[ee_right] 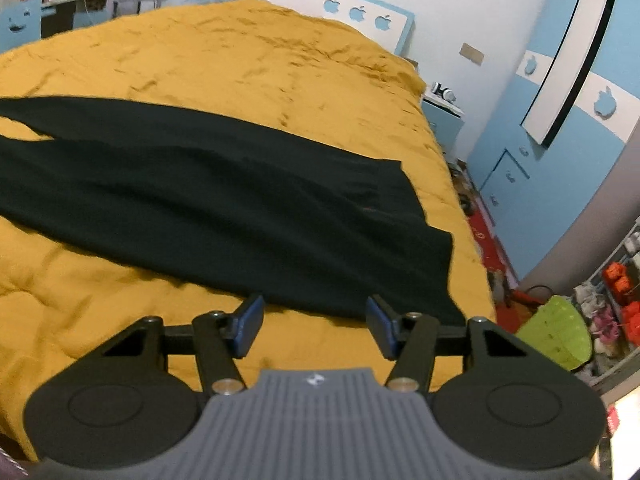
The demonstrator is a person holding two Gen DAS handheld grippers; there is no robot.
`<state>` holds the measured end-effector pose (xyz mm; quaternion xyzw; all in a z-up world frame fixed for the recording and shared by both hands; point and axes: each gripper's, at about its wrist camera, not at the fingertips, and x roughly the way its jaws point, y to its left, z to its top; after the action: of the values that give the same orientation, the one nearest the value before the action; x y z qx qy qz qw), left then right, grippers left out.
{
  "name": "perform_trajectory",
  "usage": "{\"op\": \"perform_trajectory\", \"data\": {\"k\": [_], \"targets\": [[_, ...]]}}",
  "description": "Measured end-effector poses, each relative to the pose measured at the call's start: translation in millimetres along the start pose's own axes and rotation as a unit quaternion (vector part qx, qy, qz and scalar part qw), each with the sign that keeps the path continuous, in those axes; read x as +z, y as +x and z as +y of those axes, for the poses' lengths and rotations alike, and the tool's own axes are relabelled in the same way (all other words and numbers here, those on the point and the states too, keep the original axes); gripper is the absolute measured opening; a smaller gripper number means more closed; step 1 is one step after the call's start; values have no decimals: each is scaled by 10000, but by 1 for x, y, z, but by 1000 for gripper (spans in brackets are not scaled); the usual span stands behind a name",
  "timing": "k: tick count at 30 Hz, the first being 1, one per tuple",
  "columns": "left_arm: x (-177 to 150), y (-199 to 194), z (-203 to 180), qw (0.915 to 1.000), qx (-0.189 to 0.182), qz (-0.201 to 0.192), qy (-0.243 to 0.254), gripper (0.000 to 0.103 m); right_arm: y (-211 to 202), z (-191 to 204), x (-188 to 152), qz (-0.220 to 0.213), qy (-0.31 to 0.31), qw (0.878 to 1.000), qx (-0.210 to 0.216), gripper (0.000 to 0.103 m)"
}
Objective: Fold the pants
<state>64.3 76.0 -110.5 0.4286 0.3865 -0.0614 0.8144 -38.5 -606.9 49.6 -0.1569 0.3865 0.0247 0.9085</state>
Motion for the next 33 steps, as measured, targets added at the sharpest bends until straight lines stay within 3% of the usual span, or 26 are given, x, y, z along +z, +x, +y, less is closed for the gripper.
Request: {"op": "perform_trajectory", "data": {"k": [4,7,12,16,23,26,32,33], "targets": [[4,11,1,9987,279,145,393,58,11,-11,2,111,-74,9999,26,52],[6,20,-4,9920,605,269,1074,57,22,-14,4,225,-450,9987,68,48],[3,37,-2,9844,606,465,1584,36,30,-21,4,316,-1191,9922,162,48],[4,41,-3,9796,561,485,1869,8,36,-23,3,365,-1884,9812,184,40],[14,33,29,9962,383,429,652,2,37,-21,-17,358,-3255,9444,303,38],[21,32,39,9979,392,440,279,2,39,-18,-30,355,-3902,9199,142,38],[36,23,55,9976,414,412,-363,2,58,-12,-40,207,-4488,8931,-234,37],[38,22,59,9971,380,412,-515,2,60,-10,-41,171,-4570,8890,-238,33]]}}
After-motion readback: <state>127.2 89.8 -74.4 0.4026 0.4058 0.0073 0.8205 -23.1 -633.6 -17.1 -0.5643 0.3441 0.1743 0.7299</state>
